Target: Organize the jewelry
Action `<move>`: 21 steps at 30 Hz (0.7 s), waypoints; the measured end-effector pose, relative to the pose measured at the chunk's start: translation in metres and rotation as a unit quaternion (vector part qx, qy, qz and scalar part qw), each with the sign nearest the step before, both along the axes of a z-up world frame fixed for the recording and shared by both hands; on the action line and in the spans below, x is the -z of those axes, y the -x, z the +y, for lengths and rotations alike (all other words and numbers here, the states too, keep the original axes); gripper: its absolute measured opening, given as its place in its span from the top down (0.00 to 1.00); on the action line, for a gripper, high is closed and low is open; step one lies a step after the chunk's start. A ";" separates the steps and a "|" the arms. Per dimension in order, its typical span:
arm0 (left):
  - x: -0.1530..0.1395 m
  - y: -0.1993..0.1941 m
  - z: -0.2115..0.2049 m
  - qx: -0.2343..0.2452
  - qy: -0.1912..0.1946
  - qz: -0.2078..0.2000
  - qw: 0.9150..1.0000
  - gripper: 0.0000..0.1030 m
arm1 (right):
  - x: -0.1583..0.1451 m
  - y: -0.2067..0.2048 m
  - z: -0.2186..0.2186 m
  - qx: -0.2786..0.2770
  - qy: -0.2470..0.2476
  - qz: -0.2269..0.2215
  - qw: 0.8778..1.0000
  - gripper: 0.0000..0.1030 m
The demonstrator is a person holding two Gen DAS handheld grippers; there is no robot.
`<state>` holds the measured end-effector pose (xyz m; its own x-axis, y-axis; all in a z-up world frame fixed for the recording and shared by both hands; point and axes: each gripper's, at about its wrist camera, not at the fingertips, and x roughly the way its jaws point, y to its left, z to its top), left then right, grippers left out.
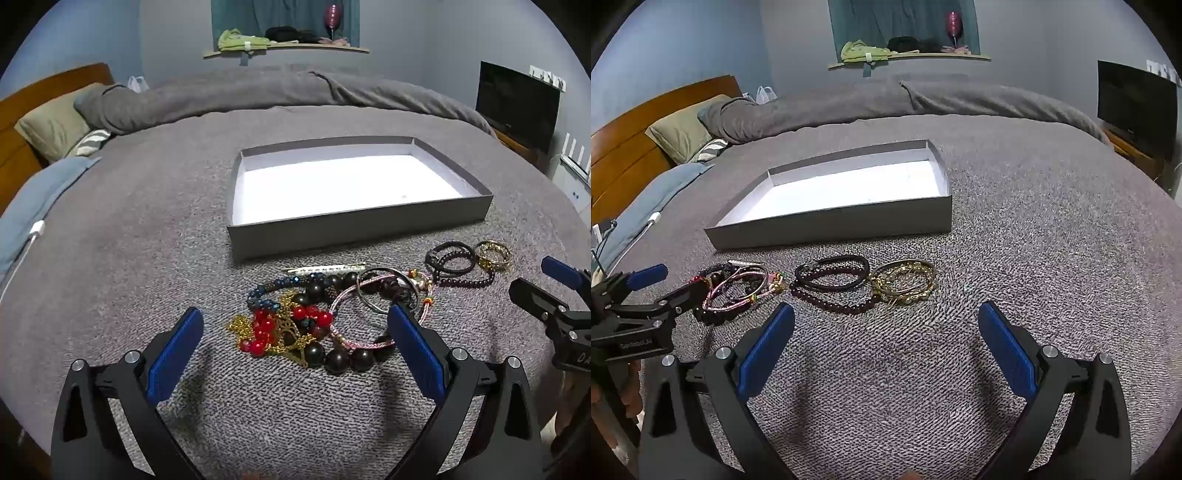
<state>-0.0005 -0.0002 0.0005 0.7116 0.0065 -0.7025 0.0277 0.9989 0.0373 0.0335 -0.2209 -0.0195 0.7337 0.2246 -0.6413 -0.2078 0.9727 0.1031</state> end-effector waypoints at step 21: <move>-0.002 -0.001 0.007 -0.006 0.005 0.001 1.000 0.04 | 0.002 -0.002 0.002 0.003 -0.006 0.004 1.000 0.04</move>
<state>0.0007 0.0067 0.0021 0.7102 0.0083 -0.7039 0.0157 0.9995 0.0277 0.0353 -0.2189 -0.0217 0.7298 0.2275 -0.6447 -0.2011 0.9727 0.1157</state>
